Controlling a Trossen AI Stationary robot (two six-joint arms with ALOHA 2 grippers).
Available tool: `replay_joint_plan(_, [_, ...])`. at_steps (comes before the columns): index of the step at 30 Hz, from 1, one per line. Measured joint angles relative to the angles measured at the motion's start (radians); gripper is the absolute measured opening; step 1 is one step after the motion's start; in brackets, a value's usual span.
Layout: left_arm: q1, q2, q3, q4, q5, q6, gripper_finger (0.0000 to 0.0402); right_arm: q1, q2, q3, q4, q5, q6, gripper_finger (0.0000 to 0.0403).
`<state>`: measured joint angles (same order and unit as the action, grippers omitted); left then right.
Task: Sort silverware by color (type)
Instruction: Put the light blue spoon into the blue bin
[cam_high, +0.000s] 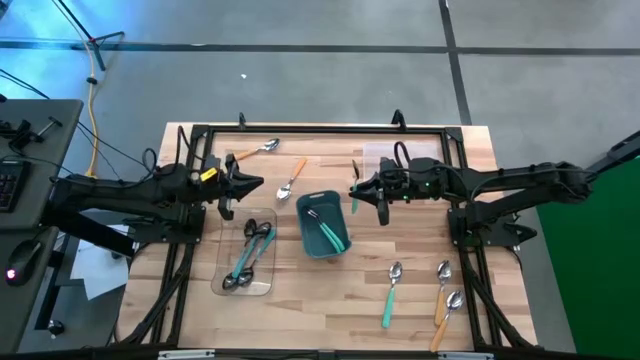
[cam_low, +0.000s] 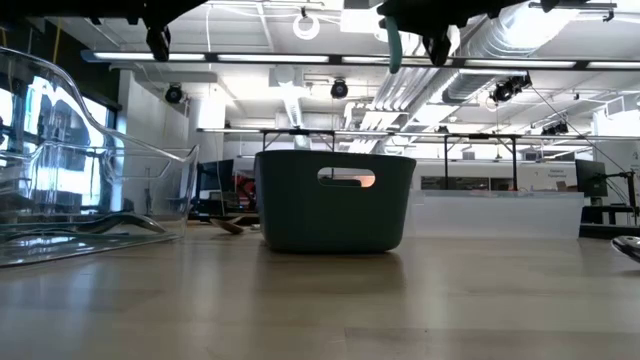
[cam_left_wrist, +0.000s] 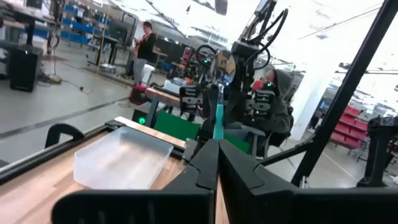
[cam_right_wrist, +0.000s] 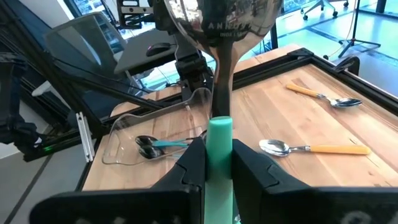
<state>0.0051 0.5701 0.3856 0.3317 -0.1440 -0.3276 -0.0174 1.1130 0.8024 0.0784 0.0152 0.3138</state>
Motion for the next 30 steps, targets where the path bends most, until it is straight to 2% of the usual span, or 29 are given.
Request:
replay_joint_plan(6, [0.0,0.0,0.0,0.011,-0.02,-0.002,0.0001,0.0,0.001,0.0,0.019,-0.013,0.028,0.0035])
replay_joint_plan(9, [0.0,0.0,0.0,0.012,-0.023,0.007,0.0,0.0,0.002,0.011,0.061,-0.036,0.096,0.0035])
replay_joint_plan(12, [0.0,0.0,0.0,0.014,-0.023,0.007,0.0,0.0,0.036,0.104,-0.047,-0.072,0.132,0.0035])
replay_joint_plan(16, [0.0,0.0,0.0,0.038,-0.023,0.008,0.0,0.0,0.143,0.273,-0.27,-0.1,0.113,0.0035])
replay_joint_plan(20, [0.0,0.0,0.0,0.037,-0.023,0.008,0.0,0.0,0.272,0.407,-0.404,-0.112,0.114,0.0035])
replay_joint_plan(26, [0.0,0.0,0.0,0.036,-0.023,0.016,0.0,0.004,0.461,0.461,-0.445,-0.195,0.226,0.0035])
replay_joint_plan(30, [0.0,0.0,0.0,0.035,-0.023,0.016,0.0,0.008,0.573,0.461,-0.447,-0.208,0.271,0.0035])
